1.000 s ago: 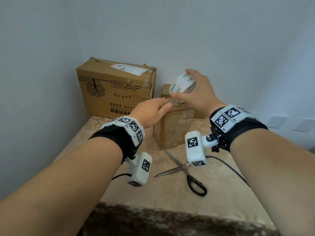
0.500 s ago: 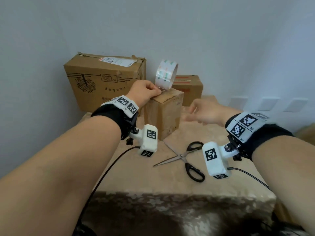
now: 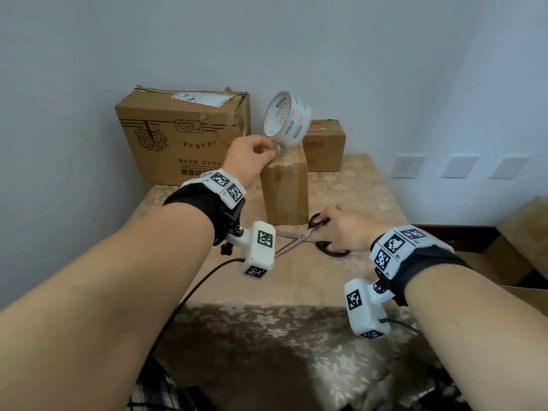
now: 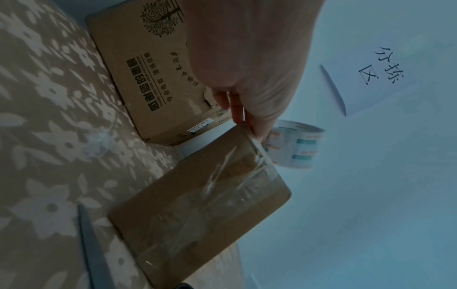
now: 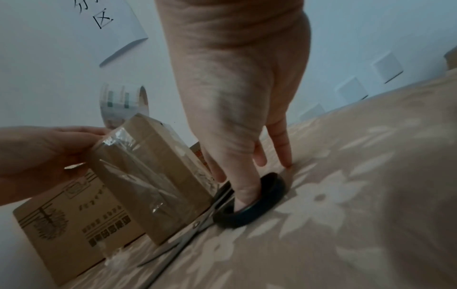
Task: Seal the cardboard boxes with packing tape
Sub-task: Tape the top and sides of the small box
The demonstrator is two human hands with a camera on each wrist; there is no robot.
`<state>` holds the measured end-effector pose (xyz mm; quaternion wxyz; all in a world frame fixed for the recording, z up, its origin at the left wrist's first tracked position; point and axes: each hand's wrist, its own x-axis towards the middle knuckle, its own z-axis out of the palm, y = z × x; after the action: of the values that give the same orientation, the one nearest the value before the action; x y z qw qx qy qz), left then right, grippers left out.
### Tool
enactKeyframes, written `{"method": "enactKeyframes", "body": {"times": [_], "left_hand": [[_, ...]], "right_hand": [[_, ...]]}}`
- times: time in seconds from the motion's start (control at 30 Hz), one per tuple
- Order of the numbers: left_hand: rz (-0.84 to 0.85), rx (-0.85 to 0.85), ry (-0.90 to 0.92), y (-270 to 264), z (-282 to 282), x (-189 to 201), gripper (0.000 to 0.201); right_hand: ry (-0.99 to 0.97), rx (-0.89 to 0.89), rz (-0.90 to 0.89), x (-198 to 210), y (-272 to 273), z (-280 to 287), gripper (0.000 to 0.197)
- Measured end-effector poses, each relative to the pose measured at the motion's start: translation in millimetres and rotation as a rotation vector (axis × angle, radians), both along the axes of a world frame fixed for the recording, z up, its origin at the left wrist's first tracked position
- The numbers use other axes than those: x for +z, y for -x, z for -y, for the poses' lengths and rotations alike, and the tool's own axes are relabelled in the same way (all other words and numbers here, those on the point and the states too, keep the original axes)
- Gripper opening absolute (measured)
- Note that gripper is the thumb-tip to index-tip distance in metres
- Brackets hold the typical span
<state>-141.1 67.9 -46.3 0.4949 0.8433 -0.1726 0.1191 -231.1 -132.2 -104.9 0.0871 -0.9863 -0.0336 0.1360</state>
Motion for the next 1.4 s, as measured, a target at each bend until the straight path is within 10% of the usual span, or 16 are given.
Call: {"method": "enactKeyframes", "body": {"times": [0.5,0.83,1.4], "left_hand": [[-0.032,0.094,0.131,-14,-14,-3,0.033],[0.016,0.12,0.039,1,-37,13,0.013],[-0.079,0.055,-0.009,10,-53,12,0.013]], "right_hand": [[0.121,-0.01,-0.045,28,-9,19,0.034],[-0.431,-0.215,0.257,77,1,49,0.033],[-0.125,-0.058,0.122,114,-15,-6,0.054]]}}
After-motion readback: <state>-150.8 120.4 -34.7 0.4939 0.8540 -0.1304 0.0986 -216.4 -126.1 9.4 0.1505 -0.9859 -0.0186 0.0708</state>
